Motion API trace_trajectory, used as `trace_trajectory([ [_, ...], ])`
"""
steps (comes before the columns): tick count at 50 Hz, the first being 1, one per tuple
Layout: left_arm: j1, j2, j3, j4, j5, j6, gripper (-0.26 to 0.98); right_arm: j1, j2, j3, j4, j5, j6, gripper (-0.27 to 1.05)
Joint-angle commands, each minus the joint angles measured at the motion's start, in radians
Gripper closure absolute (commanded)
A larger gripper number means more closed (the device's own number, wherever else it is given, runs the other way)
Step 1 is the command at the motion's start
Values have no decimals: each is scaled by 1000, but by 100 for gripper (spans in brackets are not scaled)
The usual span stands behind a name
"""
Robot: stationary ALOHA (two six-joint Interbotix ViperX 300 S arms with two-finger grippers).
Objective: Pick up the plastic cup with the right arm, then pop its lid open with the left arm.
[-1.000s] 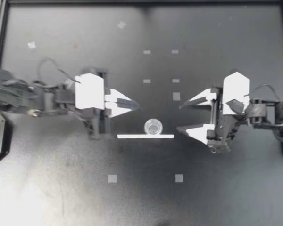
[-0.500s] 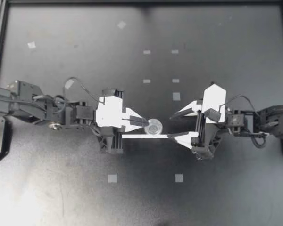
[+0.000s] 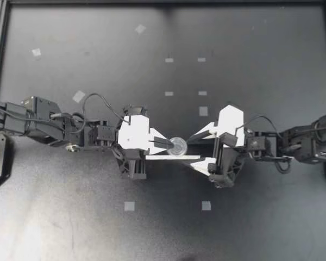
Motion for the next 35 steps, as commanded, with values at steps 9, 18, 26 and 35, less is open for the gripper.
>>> trace_trajectory([
  [9, 2, -14, -11, 2, -11, 0, 84, 5, 21, -49, -2, -11, -5, 6],
  [18, 2, -8, -5, 2, -11, 0, 84, 0, 26, -57, -2, -11, -12, 6],
  [26, 2, 5, -2, 2, -11, -5, 84, -2, 28, -64, 0, -3, -37, 6],
  [35, 2, 14, 0, 2, -11, -6, 84, -8, 31, -67, 2, 5, -40, 7],
])
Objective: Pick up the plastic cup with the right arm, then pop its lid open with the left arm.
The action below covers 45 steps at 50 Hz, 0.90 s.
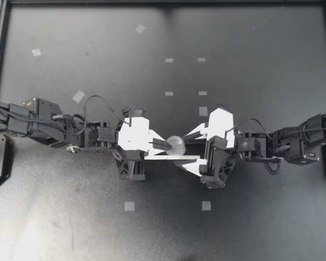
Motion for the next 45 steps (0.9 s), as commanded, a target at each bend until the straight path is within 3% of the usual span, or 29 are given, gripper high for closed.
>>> trace_trajectory([
  [1, 2, -11, -9, 2, -9, -2, 84, -8, -12, -12, 2, -2, -2, 7],
  [24, 2, -8, -9, 0, -9, -5, 84, -9, -54, -17, -5, 114, -52, 13],
  [45, 2, -8, -9, -3, -3, -6, 84, -8, -86, -34, -5, 166, -109, 42],
])
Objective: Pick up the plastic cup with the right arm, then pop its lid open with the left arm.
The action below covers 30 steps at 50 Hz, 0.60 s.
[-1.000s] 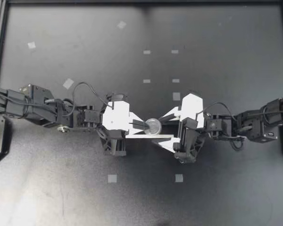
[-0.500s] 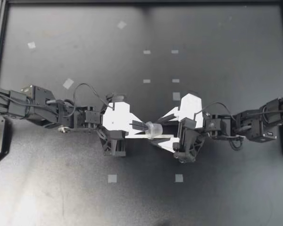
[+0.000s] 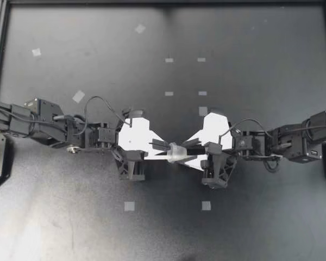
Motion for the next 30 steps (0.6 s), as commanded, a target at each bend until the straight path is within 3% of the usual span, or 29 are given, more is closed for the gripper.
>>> trace_trajectory([
  [1, 2, -18, -8, -3, 0, -2, 84, -5, -40, -15, -3, -3, -2, 43],
  [8, 2, -67, 8, -12, 11, -12, 83, -3, -81, -3, -3, -11, -2, 44],
  [14, 12, -183, 60, -84, -28, -25, 83, -3, -146, 43, 0, -41, -2, 44],
  [22, 15, -371, 204, -158, -230, -87, 83, -9, -252, 147, 5, -202, -3, 44],
  [30, 15, -454, 319, -170, -422, -301, 81, -11, -293, 209, 3, -437, -21, 44],
])
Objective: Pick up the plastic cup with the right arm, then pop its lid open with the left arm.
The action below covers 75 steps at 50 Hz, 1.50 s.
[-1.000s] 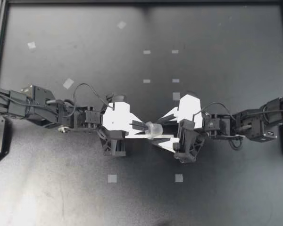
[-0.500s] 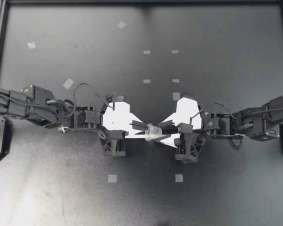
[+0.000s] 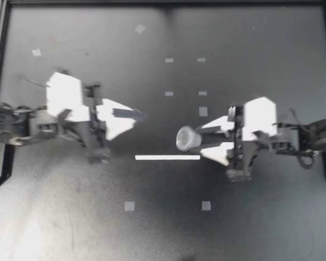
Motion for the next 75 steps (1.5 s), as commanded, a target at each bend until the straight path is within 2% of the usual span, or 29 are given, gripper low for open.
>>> trace_trajectory([
  [1, 5, -40, 34, -2, -87, -101, 80, -8, -26, 9, 2, -103, -14, 44],
  [7, 3, -25, 72, 3, -166, -388, 71, -8, 9, -17, 2, -153, -87, 44],
  [17, 3, 44, 58, 52, -172, -749, 48, -8, 87, -101, 0, -164, -187, 43],
  [28, 3, 63, -25, 158, -179, -1048, 10, -8, 104, -126, -6, -190, -221, 43],
  [33, 3, 71, -69, 198, -179, -1143, -1, -8, 83, -124, -21, -198, -222, 43],
  [41, 3, 100, -115, 268, -183, -1223, -2, -11, 52, -126, -51, -202, -225, 43],
  [52, 2, 120, -126, 284, -192, -1256, -2, -8, 67, -123, -52, -202, -225, 43],
  [64, -3, 100, -144, 295, -201, -1256, -2, -44, 106, -121, -43, -167, -215, 44],
  [75, -2, 78, -143, 295, -212, -1244, -2, -44, 153, -121, -31, -121, -163, 44],
])
